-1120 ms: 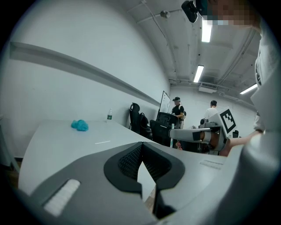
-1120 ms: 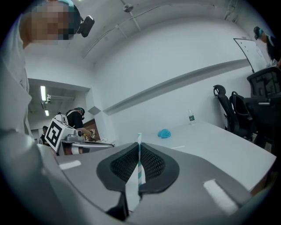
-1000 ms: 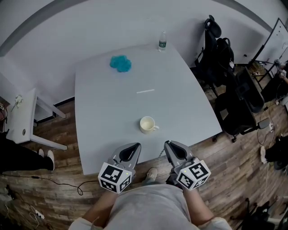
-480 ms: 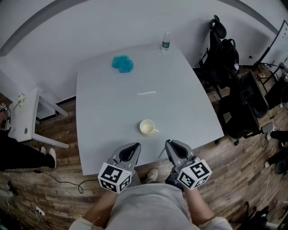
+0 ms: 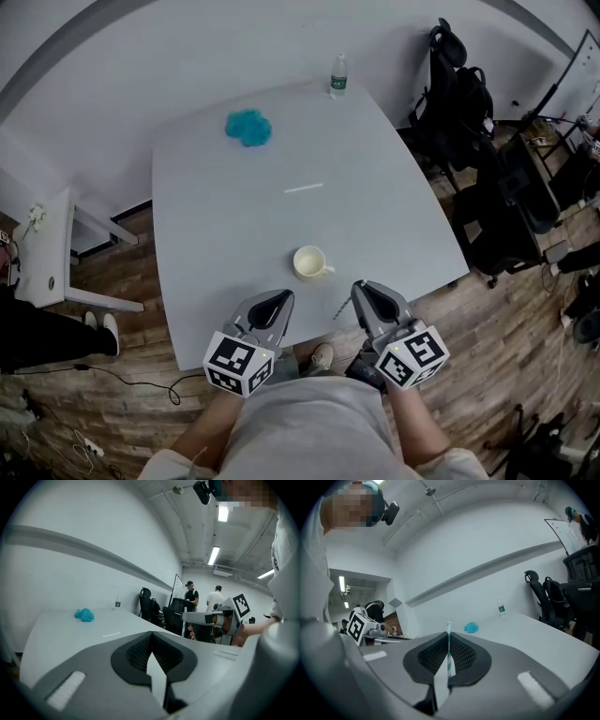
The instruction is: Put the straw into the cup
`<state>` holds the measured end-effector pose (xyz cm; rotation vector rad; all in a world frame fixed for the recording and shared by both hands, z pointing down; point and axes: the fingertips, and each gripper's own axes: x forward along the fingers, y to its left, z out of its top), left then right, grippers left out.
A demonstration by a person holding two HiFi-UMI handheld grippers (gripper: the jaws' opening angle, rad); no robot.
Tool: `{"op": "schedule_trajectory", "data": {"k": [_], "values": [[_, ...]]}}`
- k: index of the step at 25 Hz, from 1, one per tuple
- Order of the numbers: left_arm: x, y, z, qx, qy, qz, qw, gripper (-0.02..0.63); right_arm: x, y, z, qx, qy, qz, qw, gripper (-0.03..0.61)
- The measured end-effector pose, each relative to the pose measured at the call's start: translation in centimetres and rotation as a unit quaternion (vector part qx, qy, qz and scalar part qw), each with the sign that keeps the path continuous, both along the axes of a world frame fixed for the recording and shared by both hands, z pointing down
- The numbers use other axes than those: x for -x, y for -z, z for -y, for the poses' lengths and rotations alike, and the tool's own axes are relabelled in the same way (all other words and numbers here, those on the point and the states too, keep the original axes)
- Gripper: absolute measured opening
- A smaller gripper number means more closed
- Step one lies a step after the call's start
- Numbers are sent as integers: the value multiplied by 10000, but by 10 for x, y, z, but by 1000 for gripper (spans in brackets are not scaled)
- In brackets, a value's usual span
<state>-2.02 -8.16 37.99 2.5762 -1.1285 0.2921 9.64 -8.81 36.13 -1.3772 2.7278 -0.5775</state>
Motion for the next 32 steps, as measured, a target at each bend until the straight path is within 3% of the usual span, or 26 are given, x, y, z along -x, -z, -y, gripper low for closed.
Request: {"op": "schedule_trajectory", "data": {"k": [17, 32], "values": [[30, -10, 50, 107, -13, -106, 9999, 18, 0, 8, 61, -152, -593, 18, 9981, 17], [37, -23, 83, 254, 6, -99, 9996, 18, 7, -4, 105, -64, -647, 139, 9978, 18]]}}
